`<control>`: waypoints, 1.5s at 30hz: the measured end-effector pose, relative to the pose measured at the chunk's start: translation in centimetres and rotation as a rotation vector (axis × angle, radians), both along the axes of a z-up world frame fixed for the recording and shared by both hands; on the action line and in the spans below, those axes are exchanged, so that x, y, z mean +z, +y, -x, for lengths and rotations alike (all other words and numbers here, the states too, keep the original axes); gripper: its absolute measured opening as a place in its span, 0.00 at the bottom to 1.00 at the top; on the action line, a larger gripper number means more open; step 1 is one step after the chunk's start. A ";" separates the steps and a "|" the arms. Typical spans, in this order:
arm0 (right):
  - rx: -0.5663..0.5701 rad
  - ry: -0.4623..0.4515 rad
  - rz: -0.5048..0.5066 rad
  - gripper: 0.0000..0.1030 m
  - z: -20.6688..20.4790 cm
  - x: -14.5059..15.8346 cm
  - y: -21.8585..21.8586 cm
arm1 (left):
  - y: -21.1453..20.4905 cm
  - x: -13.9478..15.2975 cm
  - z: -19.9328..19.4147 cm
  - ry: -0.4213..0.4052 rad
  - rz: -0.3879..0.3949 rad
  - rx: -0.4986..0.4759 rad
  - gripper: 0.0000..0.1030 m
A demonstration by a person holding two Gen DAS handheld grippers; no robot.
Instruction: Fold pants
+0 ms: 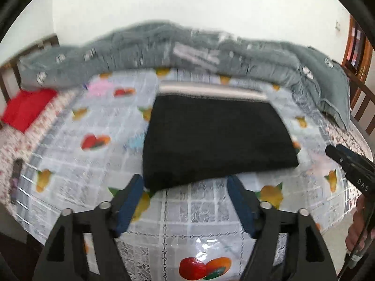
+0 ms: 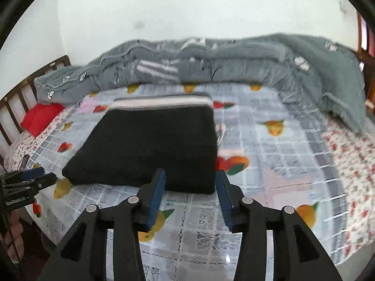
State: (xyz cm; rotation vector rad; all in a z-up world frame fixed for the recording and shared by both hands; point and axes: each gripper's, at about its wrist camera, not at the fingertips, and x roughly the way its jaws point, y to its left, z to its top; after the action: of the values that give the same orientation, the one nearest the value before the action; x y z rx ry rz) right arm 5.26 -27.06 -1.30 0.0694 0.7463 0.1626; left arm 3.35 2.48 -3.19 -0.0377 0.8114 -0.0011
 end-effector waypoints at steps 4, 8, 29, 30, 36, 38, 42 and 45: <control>-0.034 0.034 0.015 0.47 0.8 1.8 -0.9 | -1.4 2.5 2.0 -0.070 -0.039 -0.008 0.84; -0.056 0.001 0.036 0.70 2.0 2.8 -1.7 | -2.0 3.7 3.2 -0.099 -0.028 -0.008 0.85; -0.097 -0.052 0.057 0.86 5.2 5.2 -3.2 | -3.9 4.8 5.4 -0.129 -0.043 0.009 0.85; -0.098 -0.051 0.055 0.86 5.2 5.2 -3.2 | -3.9 4.9 5.5 -0.131 -0.041 0.009 0.85; -0.106 -0.051 0.060 0.86 5.2 5.4 -3.4 | -3.9 5.0 5.6 -0.132 -0.042 0.012 0.85; -0.108 -0.053 0.056 0.86 5.3 5.5 -3.5 | -3.9 5.0 5.6 -0.131 -0.044 0.008 0.85; -0.112 -0.047 0.059 0.86 5.3 5.4 -3.7 | -4.0 5.0 5.6 -0.133 -0.043 0.011 0.86; -0.114 -0.045 0.055 0.86 5.3 5.3 -3.8 | -4.1 5.0 5.6 -0.130 -0.049 0.012 0.86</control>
State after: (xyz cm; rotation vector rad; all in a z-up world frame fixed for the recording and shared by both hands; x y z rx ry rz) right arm -0.03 -30.84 3.96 0.0562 0.6998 0.0345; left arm -2.30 -1.64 1.79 0.0040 0.6804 0.0278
